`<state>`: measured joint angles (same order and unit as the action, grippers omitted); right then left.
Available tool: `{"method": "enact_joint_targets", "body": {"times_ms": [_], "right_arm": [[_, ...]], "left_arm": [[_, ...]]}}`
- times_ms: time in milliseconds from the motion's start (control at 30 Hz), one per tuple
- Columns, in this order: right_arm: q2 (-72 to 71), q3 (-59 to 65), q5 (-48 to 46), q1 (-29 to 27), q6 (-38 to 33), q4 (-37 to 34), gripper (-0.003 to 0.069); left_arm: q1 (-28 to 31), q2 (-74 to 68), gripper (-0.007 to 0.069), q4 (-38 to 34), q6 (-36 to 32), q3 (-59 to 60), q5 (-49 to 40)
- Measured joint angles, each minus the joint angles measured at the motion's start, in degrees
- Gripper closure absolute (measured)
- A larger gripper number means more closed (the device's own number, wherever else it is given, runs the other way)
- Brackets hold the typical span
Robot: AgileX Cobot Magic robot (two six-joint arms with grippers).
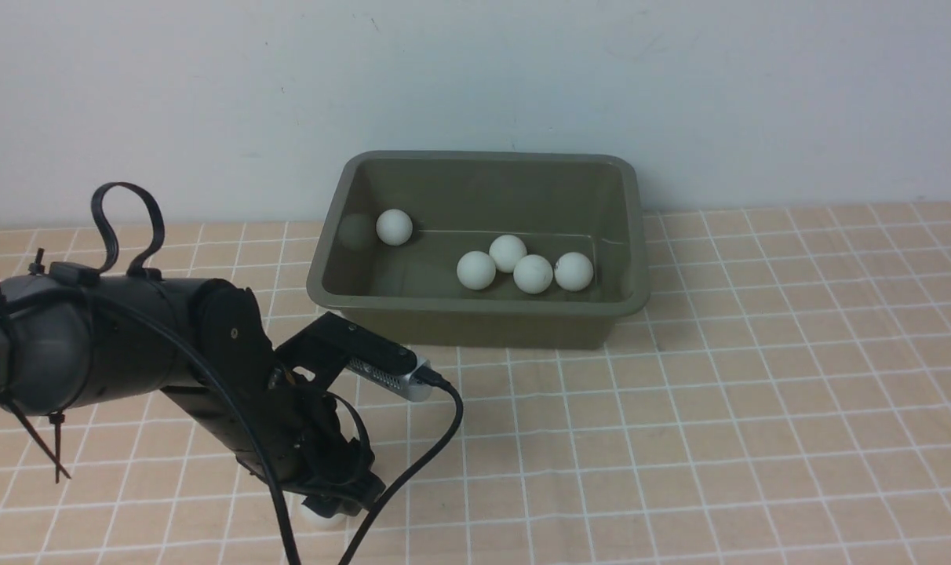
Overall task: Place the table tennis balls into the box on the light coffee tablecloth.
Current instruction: 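Reach for and grasp a ping pong ball on the table beside the basket, then drop the ball into the bin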
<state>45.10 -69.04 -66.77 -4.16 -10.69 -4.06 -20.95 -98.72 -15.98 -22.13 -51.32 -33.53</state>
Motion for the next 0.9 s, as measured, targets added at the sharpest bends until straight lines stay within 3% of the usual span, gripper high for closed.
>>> {"method": "enact_joint_targets", "body": {"times_ms": [300, 533, 600, 700, 900], "right_arm": [[0.00, 0.00, 0.00, 0.00, 0.00, -0.05, 0.0677], [0.00, 0.00, 0.00, 0.00, -0.04, 0.27, 0.0677], [0.00, 0.00, -0.06, 0.00, -0.04, 0.34, 0.0677], [0.00, 0.00, -0.06, 0.00, -0.04, 0.34, 0.0677], [0.00, 0.00, -0.13, 0.00, -0.04, 0.51, 0.0677]], "left_arm": [[0.00, -1.17, 0.0307, 0.12, 0.26, -0.72, -1.28], [0.00, 1.48, 0.0308, 0.65, 0.40, -13.37, -17.41], [0.00, 2.51, 0.0308, 0.75, 0.13, -21.84, -21.56], [0.00, 2.41, 0.0308, 1.06, -0.02, -28.26, -20.12], [0.00, -5.07, 0.0308, 2.50, -0.02, -37.89, -6.44]]}}
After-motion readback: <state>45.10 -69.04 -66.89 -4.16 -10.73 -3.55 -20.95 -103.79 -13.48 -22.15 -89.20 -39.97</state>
